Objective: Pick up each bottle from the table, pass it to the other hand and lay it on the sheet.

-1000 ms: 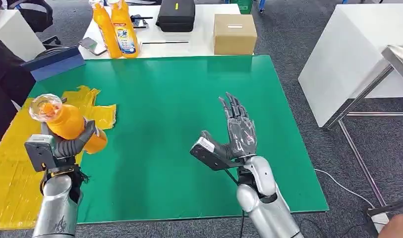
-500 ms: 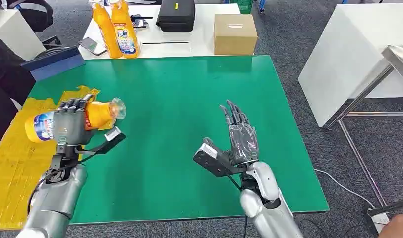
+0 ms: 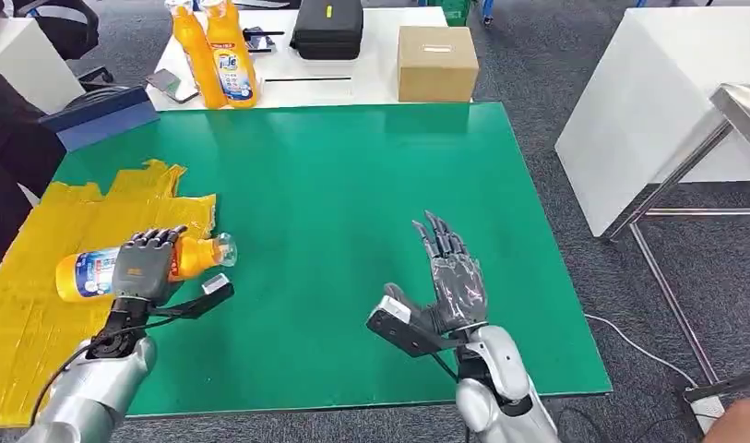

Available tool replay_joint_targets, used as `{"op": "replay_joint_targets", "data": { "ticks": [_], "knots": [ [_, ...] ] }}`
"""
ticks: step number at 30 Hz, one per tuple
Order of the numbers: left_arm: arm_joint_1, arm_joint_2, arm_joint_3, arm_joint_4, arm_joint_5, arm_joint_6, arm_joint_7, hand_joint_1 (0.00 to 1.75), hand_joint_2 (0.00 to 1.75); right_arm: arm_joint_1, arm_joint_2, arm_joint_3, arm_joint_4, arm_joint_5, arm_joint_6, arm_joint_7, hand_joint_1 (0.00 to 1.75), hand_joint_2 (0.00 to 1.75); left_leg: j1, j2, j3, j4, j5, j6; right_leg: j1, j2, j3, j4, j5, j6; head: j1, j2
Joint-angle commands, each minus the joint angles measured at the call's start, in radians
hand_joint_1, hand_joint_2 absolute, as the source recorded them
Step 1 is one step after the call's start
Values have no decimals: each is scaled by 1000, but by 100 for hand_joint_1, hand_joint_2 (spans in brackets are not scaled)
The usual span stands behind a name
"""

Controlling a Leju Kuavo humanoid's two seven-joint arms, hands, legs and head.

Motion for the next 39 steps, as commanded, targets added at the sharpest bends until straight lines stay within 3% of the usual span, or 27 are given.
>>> {"op": "replay_joint_targets", "data": {
  "ticks": [1, 2, 3, 22, 33, 36, 37, 39],
  "knots": [
    [-67, 52, -31, 208, -2, 4, 46, 96, 175, 46, -21, 22, -54, 9, 8, 8, 0, 0, 0, 0, 2, 0, 0, -1, 0, -1, 2, 0, -1, -1, 0, 0],
    [-82, 58, -26, 251, -2, 4, 47, 0, 175, 44, -21, 25, -57, 11, 12, 9, 0, 0, -1, 0, 3, 0, -1, -1, 0, -1, 3, 0, -1, -1, 0, 0],
    [-94, 61, -25, 289, -2, 2, 45, 0, 0, 37, -22, 28, -53, 14, 17, 10, 0, 0, 0, 1, 2, 0, -1, -1, 0, 0, 2, 0, -1, -1, 0, 0],
    [-94, 66, -15, 289, 3, 4, 40, 0, 0, 17, -20, 28, -43, 12, 26, 13, 0, 0, 0, 0, 2, 0, 0, -1, 0, -1, 2, 0, -1, -1, 0, 0],
    [-87, 52, 59, 252, 34, 4, -17, 0, 0, -50, -3, 21, 6, 11, 44, 23, 0, 0, 0, 1, 2, 0, 0, -1, 0, 0, 2, 0, 0, -1, 0, 0],
    [-60, 37, 146, 191, 144, 4, -121, 0, 0, -30, -3, 19, -7, 11, 39, 23, 0, 0, -1, 1, 3, 0, -1, -1, 0, -1, 3, 0, -1, -1, 0, 0],
    [-43, 5, 326, 148, 521, -29, -482, 0, 0, -25, 1, 17, -10, 12, 35, 23, 0, 0, 0, 1, 2, 0, 0, -1, 0, 0, 3, 0, 0, -1, 0, 0],
    [13, -1, 355, -22, 755, -211, -581, 0, 0, -39, 13, 9, -9, 18, 36, 30, 0, 0, 0, 1, 3, 0, -1, -1, 0, 0, 3, -1, 0, -1, 0, 0]
  ]
}}
